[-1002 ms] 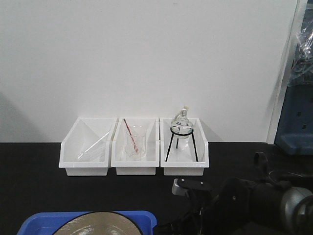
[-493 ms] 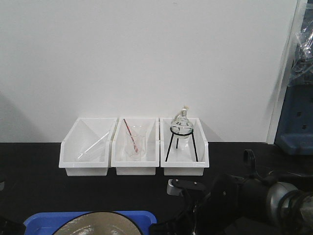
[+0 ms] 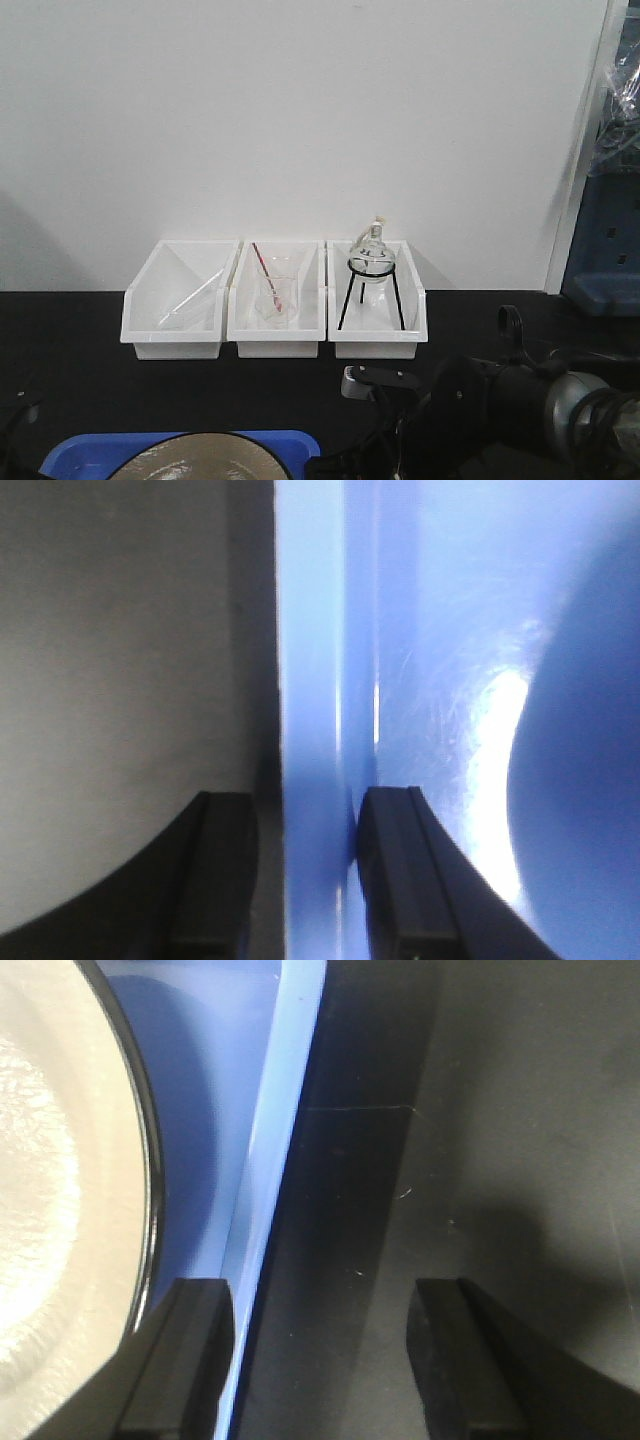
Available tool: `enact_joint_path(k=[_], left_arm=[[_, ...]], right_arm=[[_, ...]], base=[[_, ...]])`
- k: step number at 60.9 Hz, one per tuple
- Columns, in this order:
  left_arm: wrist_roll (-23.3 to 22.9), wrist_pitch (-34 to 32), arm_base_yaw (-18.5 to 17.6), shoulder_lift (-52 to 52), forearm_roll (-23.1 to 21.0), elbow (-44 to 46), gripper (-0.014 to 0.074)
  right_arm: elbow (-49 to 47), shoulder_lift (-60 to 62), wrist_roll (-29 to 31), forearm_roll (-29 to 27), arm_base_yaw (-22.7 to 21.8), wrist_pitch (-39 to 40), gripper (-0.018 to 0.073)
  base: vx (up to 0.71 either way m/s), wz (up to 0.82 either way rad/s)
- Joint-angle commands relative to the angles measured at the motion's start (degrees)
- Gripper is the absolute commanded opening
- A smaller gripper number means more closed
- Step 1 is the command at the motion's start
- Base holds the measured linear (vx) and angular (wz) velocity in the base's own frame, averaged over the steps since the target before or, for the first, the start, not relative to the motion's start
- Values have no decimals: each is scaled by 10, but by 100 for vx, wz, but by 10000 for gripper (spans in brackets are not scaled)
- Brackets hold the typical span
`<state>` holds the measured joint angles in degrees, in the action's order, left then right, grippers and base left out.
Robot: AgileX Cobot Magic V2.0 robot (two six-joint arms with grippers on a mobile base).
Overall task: Place disk in tray to left cabinet
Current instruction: 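Grip opposite rims of the blue tray with both grippers and lift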
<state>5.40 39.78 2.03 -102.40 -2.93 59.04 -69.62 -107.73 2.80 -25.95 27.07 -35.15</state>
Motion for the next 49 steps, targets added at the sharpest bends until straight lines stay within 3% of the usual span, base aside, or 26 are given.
enact_joint_path(k=[1,13,25,49], left_arm=[[0,-13,-2,16,-17,16,377],[41,-9,-2,12,-94,16,377],[60,-2,-2,12,-140,16,377],[65,11,-2,12,-142,16,377]], right_arm=[[-17,27,7,-4,-2,16,445],[-17,26,7,-1,-2,34,445],[-17,18,10,-9,-2,36,445],[-17,0,22,-13,-2,44,445]], base=[[0,0],[0,0],[0,0],[0,0]])
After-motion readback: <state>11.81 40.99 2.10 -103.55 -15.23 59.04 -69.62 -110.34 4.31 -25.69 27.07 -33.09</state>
